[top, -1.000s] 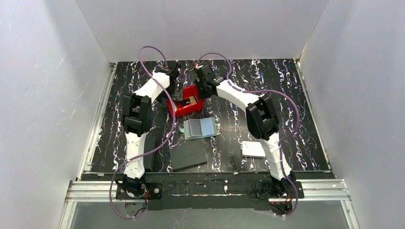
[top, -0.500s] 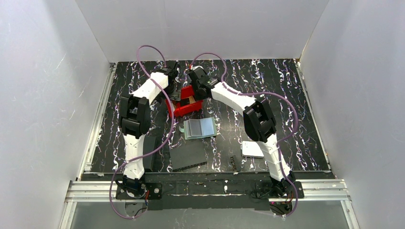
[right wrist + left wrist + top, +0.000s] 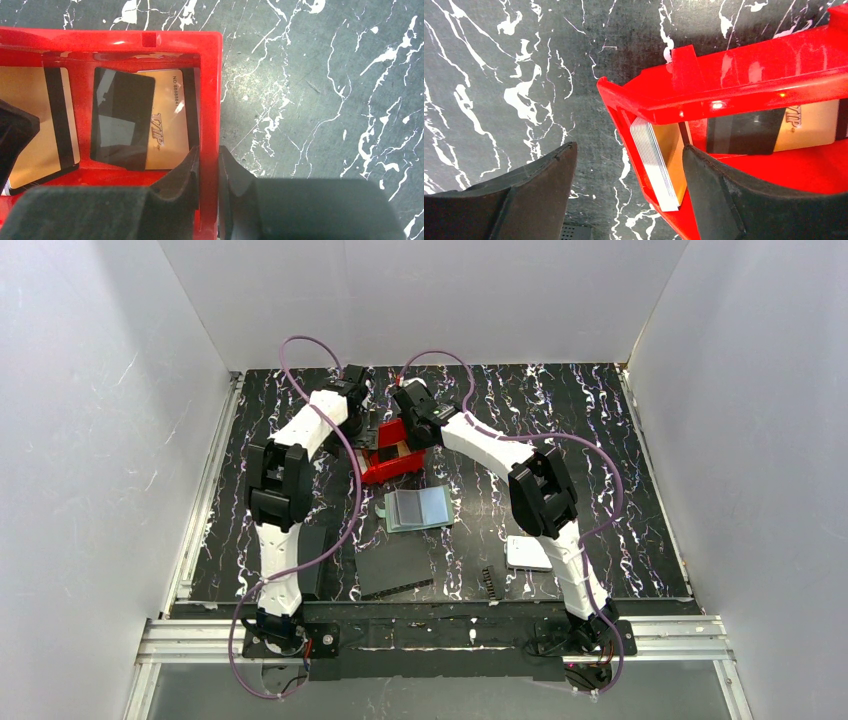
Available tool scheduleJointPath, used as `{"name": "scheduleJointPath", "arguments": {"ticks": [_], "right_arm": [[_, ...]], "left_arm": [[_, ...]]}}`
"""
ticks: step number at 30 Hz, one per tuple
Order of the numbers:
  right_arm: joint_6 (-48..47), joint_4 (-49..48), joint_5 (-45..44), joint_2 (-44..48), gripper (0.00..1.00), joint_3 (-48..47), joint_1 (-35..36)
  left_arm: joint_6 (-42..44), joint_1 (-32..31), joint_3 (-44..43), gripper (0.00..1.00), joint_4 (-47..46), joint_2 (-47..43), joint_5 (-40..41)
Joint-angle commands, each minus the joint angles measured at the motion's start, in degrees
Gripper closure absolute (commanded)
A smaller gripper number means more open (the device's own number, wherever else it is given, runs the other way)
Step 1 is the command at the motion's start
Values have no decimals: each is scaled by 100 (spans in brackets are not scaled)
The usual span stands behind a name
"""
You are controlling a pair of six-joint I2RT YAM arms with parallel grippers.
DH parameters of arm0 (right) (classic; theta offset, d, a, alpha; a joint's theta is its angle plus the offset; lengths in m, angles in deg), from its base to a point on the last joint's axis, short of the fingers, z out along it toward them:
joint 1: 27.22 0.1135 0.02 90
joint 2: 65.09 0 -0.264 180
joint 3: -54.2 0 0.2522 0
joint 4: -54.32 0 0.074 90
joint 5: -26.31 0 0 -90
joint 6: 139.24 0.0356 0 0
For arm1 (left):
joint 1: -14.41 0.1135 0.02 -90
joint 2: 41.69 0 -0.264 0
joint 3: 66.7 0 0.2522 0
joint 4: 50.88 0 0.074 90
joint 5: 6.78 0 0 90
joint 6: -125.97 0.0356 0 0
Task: Put the credit cards into the card holder
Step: Pick up the credit card from the storage box.
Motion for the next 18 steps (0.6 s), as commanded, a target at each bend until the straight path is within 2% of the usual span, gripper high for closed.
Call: {"name": "scheduleJointPath", "arguments": {"ticks": [1, 7, 18], "right_arm": [[-21, 38, -317, -40, 99, -254, 7], [322, 185, -640, -73, 99, -332, 54], [731, 515, -1584, -211, 99, -556, 243]], "left_arm": [[-375, 119, -118, 23, 96, -370, -446], [-952, 93, -178, 22, 30, 28, -254], [-687, -198, -117, 23, 225, 295, 669]]}}
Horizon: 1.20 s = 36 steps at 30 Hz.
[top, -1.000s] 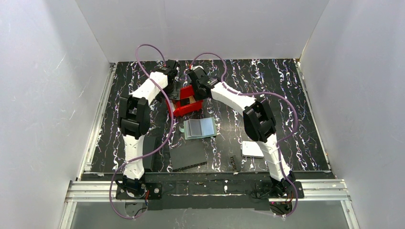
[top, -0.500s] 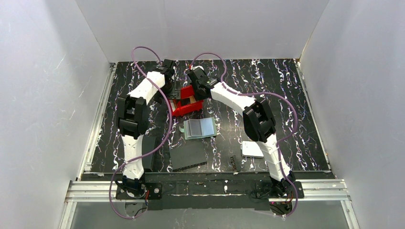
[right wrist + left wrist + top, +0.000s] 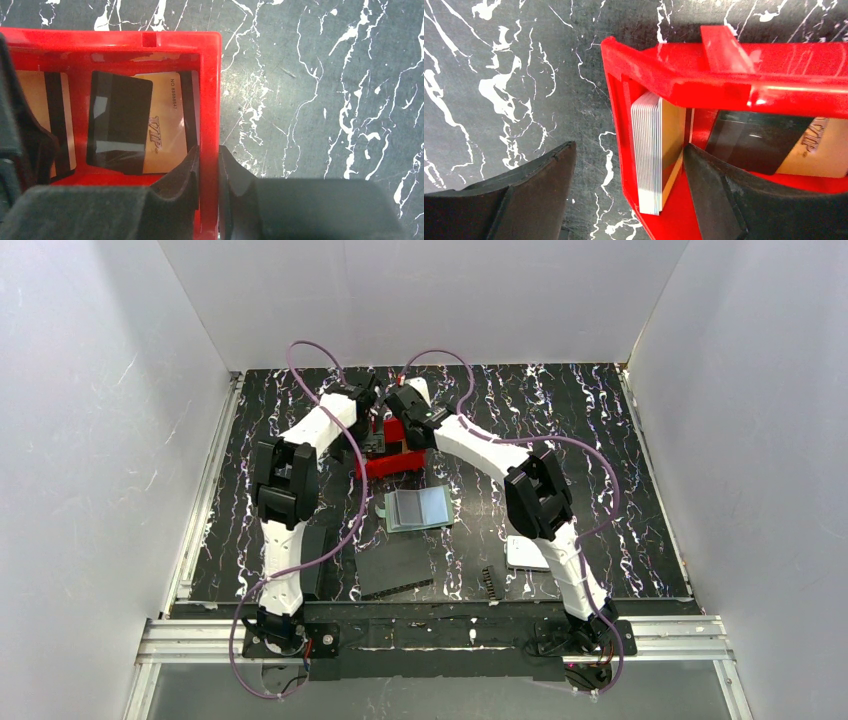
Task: Put the credit cards into the card holder
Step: Pick up the credit card from the storage box.
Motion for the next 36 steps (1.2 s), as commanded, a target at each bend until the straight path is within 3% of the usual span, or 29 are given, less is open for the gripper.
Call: {"name": "scheduleJointPath", "arguments": {"ticks": [1, 5, 16, 25, 36], "right_arm": [[151, 192, -706, -141, 99, -361, 68], [152, 205, -740, -120, 99, -326, 74], [99, 141, -731, -128, 99, -231, 71], [46, 123, -705, -167, 99, -252, 69], [-24, 165, -679, -233, 99, -331, 69]], "left_arm": [[96, -76, -150, 23, 295, 79, 720], [245, -51, -179, 31, 323, 14, 1024], [286, 140, -239, 43, 331, -293, 607], [339, 204, -352, 64, 337, -363, 486], [453, 202, -418, 65, 460, -426, 591]]}}
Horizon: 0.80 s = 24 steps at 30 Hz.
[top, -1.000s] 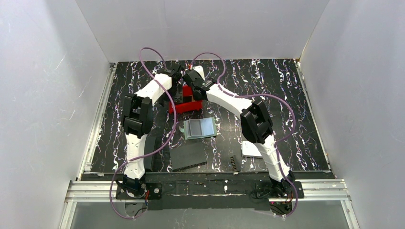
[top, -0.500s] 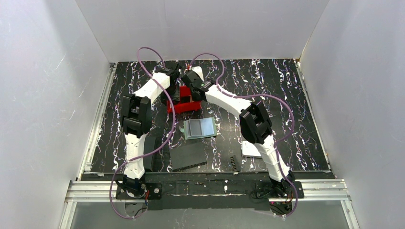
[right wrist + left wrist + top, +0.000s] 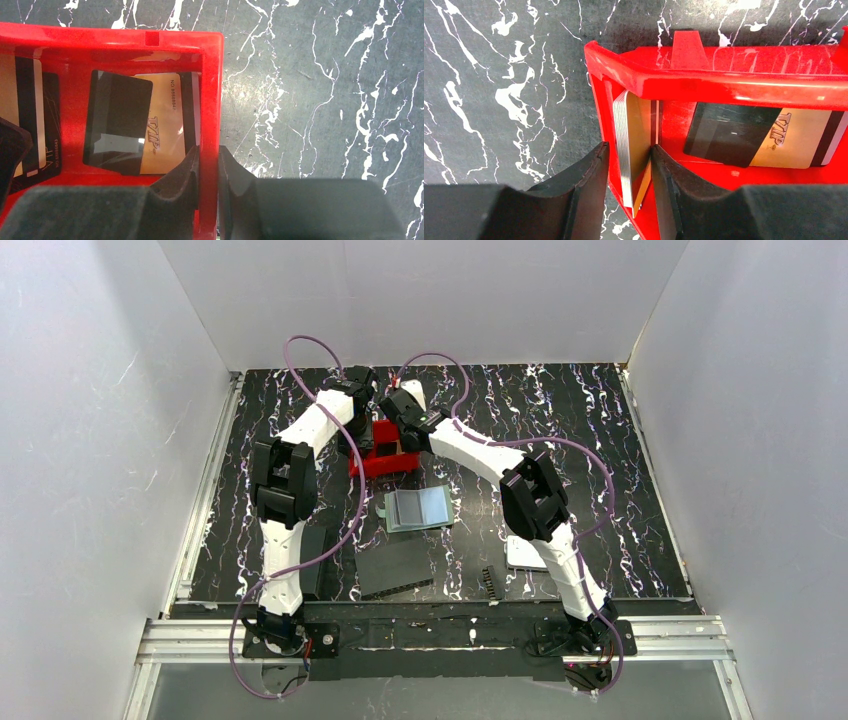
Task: Put the credit cards into the card holder
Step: Pick up the credit card from the storage box.
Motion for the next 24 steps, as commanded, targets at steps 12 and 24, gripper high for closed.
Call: {"name": "scheduleJointPath", "arguments": {"ticks": [12, 24], "right_arm": [[-252, 296, -455, -138, 99, -250, -93], [-274, 310, -481, -156, 99, -249, -93]], "left_arm": [[302, 166, -227, 76, 433, -503, 512], [409, 161, -260, 82, 523, -658, 518]]}}
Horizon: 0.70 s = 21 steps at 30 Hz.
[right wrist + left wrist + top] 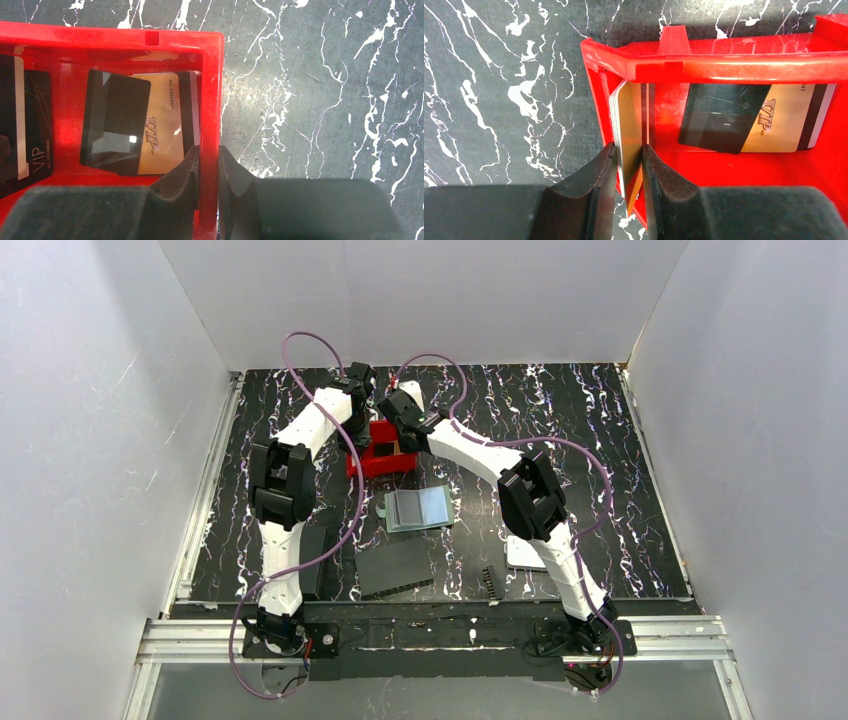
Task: Put the credit cards into the card holder
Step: Pick up the credit card from the storage box.
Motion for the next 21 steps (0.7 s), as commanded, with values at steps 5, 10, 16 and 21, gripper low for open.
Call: {"name": "scheduleJointPath", "arguments": {"ticks": [5, 10, 16, 21], "right_arm": [[-296, 372, -571, -64, 99, -172, -104], [-318, 367, -587, -64, 99, -172, -104], [-346, 358, -480, -89, 99, -184, -104], [-375, 361, -387, -123, 99, -221, -104]], "left_arm": [[280, 155, -265, 90, 481, -633, 372], [290, 161, -331, 93, 541, -601, 144], [218, 160, -415, 96, 540, -388, 76], [168, 163, -440, 96, 458, -252, -113]]}}
